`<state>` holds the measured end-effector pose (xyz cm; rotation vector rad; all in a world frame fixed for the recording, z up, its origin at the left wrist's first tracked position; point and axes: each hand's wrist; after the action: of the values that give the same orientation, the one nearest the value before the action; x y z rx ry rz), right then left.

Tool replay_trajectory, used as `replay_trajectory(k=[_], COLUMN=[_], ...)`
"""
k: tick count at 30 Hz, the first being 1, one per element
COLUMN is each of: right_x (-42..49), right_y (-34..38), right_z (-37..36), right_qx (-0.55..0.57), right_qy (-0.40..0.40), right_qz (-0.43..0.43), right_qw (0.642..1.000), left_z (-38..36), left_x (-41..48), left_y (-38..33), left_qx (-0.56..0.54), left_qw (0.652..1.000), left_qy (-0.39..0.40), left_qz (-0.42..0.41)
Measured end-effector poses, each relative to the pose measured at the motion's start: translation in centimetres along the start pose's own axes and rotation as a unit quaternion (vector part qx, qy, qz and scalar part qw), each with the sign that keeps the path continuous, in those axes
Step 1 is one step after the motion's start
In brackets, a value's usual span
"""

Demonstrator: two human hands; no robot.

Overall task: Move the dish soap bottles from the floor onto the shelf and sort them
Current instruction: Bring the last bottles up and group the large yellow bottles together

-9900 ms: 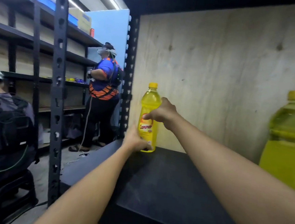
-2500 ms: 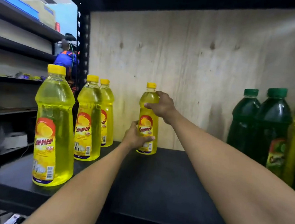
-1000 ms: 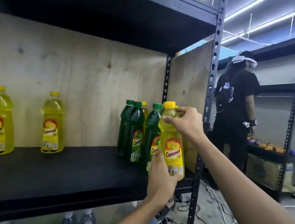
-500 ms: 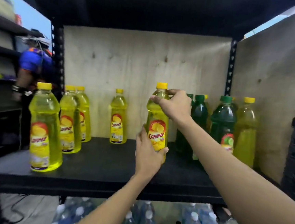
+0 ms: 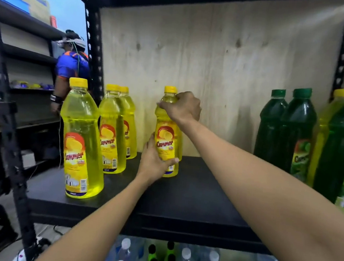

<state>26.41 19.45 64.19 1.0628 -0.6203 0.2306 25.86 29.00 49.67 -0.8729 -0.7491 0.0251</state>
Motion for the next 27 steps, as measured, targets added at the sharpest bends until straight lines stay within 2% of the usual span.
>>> replay_trajectory(k=[7,15,19,21,23,24,27], right_x=[0.3,0.0,-1.9,-3.6,-5.5,-6.4,-8.1], right_y=[0.1,0.4,0.7,0.0,-1.7,-2.8,-6.6], right_z=[-1.8,-1.2,2.1,6.8,13.0,16.4,25.7], right_qx=[0.009,0.027,0.082,0.141,0.144,0.133,0.085], right_qy=[0.009,0.042,0.138,0.17,0.133,0.093,-0.092], right_qz=[0.007,-0.021,-0.067,-0.062,-0.022,0.0,0.044], right_qw=[1.0,0.999,0.985,0.973,0.98,0.987,0.991], left_z=[0.9,1.2,1.7,1.6,1.0,0.4,-2.2], left_x=[1.4,0.7,-1.6,-3.6,-6.1,-7.4,-10.4], left_y=[2.8,2.3,-0.6,-3.2,-6.6,-8.5,-14.6], left_qx=[-0.067,-0.035,0.025,0.055,0.033,0.006,-0.089], left_qw=[0.997,0.999,0.999,0.996,0.983,0.975,0.961], left_qy=[0.037,0.029,0.003,-0.061,-0.114,-0.112,0.002], left_qz=[0.022,0.03,0.038,-0.03,-0.14,-0.191,-0.261])
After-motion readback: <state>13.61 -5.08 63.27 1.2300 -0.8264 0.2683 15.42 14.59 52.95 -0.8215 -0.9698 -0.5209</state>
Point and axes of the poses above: each hand's wrist, its own x-axis towards the middle knuckle, its own z-axis out of the back of the hand, y = z × x
